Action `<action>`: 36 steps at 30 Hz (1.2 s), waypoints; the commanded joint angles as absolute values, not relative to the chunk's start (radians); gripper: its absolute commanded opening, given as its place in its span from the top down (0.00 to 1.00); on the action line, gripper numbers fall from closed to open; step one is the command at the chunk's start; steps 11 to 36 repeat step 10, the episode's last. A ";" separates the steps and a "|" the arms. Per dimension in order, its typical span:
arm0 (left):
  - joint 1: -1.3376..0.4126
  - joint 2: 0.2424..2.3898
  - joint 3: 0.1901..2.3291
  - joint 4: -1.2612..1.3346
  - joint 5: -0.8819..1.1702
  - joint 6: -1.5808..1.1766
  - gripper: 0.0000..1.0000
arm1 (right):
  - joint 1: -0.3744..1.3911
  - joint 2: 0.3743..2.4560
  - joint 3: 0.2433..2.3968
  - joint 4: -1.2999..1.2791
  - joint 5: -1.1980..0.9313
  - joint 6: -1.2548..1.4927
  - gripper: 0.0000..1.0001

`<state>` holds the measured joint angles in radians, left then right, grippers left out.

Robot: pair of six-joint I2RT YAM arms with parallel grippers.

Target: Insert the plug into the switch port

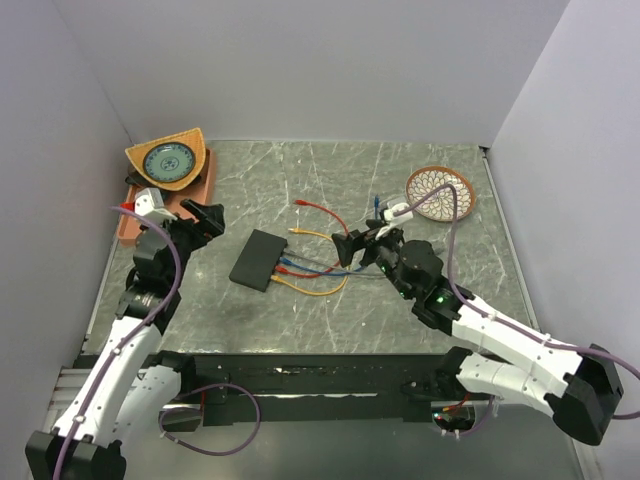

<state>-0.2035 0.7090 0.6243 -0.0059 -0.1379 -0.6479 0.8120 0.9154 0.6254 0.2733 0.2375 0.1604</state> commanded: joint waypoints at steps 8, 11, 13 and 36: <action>-0.204 0.874 0.614 0.244 -0.340 -0.542 0.04 | 0.703 1.104 0.660 0.459 0.301 -0.069 0.01; -0.202 0.900 0.611 0.285 -0.312 -0.494 0.04 | 0.654 1.155 0.669 0.478 0.284 -0.035 0.01; -0.202 0.900 0.611 0.285 -0.312 -0.494 0.04 | 0.654 1.155 0.669 0.478 0.284 -0.035 0.01; -0.202 0.900 0.611 0.285 -0.312 -0.494 0.04 | 0.654 1.155 0.669 0.478 0.284 -0.035 0.01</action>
